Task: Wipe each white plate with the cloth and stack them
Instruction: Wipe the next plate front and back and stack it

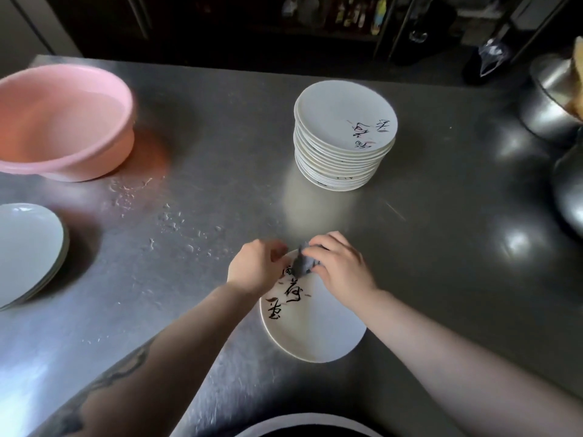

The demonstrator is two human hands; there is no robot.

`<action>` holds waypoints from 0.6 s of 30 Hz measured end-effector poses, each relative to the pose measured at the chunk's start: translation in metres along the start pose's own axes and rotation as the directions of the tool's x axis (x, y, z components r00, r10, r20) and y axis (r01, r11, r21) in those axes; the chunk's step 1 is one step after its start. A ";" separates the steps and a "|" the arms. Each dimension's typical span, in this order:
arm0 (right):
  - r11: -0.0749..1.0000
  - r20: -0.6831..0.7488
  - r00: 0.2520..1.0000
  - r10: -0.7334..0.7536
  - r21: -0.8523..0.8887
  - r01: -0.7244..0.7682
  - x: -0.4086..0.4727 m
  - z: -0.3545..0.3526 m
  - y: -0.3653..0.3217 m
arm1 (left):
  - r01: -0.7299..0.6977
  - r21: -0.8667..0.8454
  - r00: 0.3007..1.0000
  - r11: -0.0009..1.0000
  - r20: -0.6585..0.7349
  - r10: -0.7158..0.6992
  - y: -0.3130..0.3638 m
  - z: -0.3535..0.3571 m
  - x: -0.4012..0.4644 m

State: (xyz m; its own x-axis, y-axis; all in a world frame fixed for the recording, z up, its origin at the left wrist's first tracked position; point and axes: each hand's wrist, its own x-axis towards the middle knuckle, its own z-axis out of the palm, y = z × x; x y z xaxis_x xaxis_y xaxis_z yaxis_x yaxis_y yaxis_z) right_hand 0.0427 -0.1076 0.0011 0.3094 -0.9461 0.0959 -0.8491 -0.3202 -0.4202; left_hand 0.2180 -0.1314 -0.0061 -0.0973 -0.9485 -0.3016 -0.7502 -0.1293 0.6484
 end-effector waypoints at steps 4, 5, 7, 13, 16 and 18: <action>1.000 0.033 0.999 -0.008 -0.001 0.008 -0.001 -0.003 0.006 | 0.071 0.047 0.997 0.996 -0.009 -0.070 -0.006 0.003 -0.002; 1.000 0.030 1.000 0.006 -0.002 -0.006 -0.002 -0.004 0.008 | 0.101 0.065 0.995 0.993 -0.007 -0.101 -0.011 0.001 -0.005; 0.999 0.018 0.999 0.034 0.005 -0.034 -0.007 -0.004 0.009 | 0.150 0.099 0.988 0.984 0.029 -0.154 -0.022 -0.004 -0.011; 1.000 0.023 1.000 0.015 -0.020 -0.015 0.000 0.003 -0.001 | 0.050 0.126 0.999 0.991 -0.016 -0.048 -0.005 -0.007 0.000; 0.999 0.046 0.999 0.000 -0.044 0.002 0.001 0.000 0.001 | 0.035 0.128 0.999 0.991 0.008 -0.037 0.002 -0.002 0.007; 0.997 0.028 0.999 0.038 -0.063 -0.036 -0.002 -0.002 0.007 | 0.079 0.166 0.996 0.983 0.018 -0.083 -0.006 -0.007 0.004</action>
State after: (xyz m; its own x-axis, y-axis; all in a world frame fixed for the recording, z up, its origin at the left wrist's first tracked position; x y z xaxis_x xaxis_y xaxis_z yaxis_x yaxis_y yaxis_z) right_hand 0.0351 -0.1081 -0.0006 0.2892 -0.9557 0.0547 -0.8847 -0.2886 -0.3660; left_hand 0.2267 -0.1369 -0.0066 -0.0468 -0.9291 -0.3669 -0.8537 -0.1535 0.4976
